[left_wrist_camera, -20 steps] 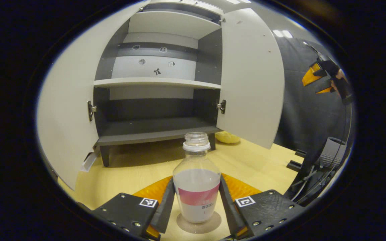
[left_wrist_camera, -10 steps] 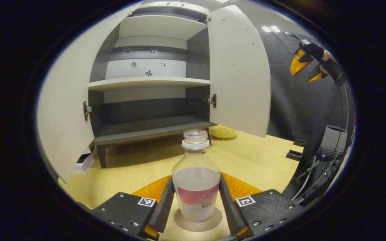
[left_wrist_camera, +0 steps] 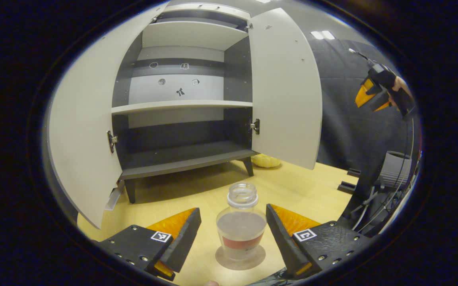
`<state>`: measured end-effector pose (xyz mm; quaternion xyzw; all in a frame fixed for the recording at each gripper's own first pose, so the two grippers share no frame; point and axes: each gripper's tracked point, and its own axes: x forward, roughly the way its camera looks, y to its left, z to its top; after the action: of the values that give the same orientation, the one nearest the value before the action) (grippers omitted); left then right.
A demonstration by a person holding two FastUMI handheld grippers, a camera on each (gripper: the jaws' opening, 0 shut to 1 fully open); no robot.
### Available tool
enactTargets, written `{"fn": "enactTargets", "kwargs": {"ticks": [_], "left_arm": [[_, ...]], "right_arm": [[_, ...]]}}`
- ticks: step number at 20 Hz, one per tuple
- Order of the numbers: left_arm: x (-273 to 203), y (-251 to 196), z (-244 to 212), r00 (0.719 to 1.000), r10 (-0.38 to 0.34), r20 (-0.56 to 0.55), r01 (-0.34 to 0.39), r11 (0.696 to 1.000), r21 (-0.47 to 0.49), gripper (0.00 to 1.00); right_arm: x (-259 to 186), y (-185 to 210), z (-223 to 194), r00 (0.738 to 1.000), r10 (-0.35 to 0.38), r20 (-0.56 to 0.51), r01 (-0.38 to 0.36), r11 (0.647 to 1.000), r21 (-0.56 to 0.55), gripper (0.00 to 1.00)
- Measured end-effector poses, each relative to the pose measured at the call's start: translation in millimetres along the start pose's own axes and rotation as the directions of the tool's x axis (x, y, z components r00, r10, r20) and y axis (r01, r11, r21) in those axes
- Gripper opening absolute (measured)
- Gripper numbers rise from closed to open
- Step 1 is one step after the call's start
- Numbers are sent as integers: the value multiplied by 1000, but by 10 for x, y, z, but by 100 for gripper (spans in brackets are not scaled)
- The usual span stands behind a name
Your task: Grasp the bottle in the cabinet with the left hand and place it on the coaster, then close the right door with the right hand and the left door with the left hand.
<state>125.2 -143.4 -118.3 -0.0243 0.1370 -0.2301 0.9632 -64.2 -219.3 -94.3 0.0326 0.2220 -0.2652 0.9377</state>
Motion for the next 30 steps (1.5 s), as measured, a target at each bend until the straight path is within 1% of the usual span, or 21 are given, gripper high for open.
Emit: {"fn": "enactTargets", "kwargs": {"ticks": [1, 2, 3, 4, 5, 7, 8, 11, 12, 13, 15, 18, 19, 21, 23, 24, 25, 26, 27, 28, 30], "left_arm": [[-37, 16, 110, 1000, 6, 11, -6, 1000, -6, 100], [-95, 10, 214, 1000, 6, 21, -6, 1000, -7, 100], [-157, 16, 328, 1000, 12, 29, -11, 1000, -7, 95], [-222, 28, 451, 999, 17, 39, -17, 1000, -4, 95], [-293, 30, 600, 998, 22, 54, -22, 1000, 0, 95], [-453, 30, 904, 995, 40, 91, -41, 999, 11, 95], [-519, 50, 1042, 992, 60, 108, -62, 998, 12, 95], [-607, 114, 1394, 979, 152, 133, -150, 988, -24, 95], [-617, 125, 1493, 973, 185, 137, -181, 983, -42, 95], [-639, 149, 1608, 964, 225, 142, -219, 974, -56, 95], [-689, 200, 1832, 938, 309, 160, -299, 951, -85, 95], [-749, 221, 2074, 903, 397, 162, -376, 915, -148, 95], [-769, 229, 2144, 893, 421, 161, -396, 903, -164, 95], [-829, 260, 2250, 870, 468, 152, -444, 880, -169, 100], [-892, 291, 2321, 851, 511, 121, -501, 859, -109, 100], [-934, 275, 2381, 843, 526, 117, -520, 851, -75, 100], [-974, 248, 2442, 833, 541, 117, -537, 841, -64, 100], [-975, 191, 2478, 831, 546, 110, -540, 838, -79, 100], [-959, 135, 2505, 834, 541, 103, -531, 840, -114, 100], [-963, 76, 2511, 833, 544, 100, -528, 836, -151, 100], [-980, 65, 2532, 814, 573, 94, -547, 811, -210, 100]], "right_arm": [[-28, -18, 6, 1000, -8, 5, 8, 1000, 2, 96], [-85, -40, 17, 1000, -8, 15, 8, 1000, 12, 96], [-140, -38, 75, 999, -3, 37, 2, 1000, 22, 96], [-180, -54, 115, 998, -5, 55, 4, 1000, 25, 92], [-172, -73, 146, 997, -9, 72, 7, 1000, 27, 96], [-146, -56, 183, 996, 1, 90, -5, 999, 47, 95], [-118, -57, 229, 995, 9, 101, -17, 997, 81, 95], [67, -24, 301, 993, 42, 111, -61, 982, 181, 95], [149, -21, 293, 993, 51, 105, -70, 979, 191, 92], [206, -13, 327, 992, 65, 104, -84, 976, 199, 96], [277, 0, 519, 986, 90, 139, -116, 975, 189, 98], [414, 87, 786, 969, 139, 207, -164, 980, 111, 98], [429, 165, 897, 958, 173, 227, -196, 977, 84, 98], [414, 324, 1155, 931, 241, 274, -259, 965, 33, 98], [420, 478, 1304, 908, 309, 285, -322, 947, 0, 98], [385, 546, 1414, 891, 344, 297, -356, 934, -14, 98], [355, 595, 1542, 873, 371, 317, -381, 924, -30, 98], [325, 641, 1644, 854, 397, 335, -405, 913, -49, 95], [302, 700, 1745, 835, 427, 348, -430, 900, -74, 98], [281, 764, 1808, 815, 458, 354, -453, 886, -102, 98], [238, 886, 1928, 773, 523, 359, -501, 850, -162, 98]]}}
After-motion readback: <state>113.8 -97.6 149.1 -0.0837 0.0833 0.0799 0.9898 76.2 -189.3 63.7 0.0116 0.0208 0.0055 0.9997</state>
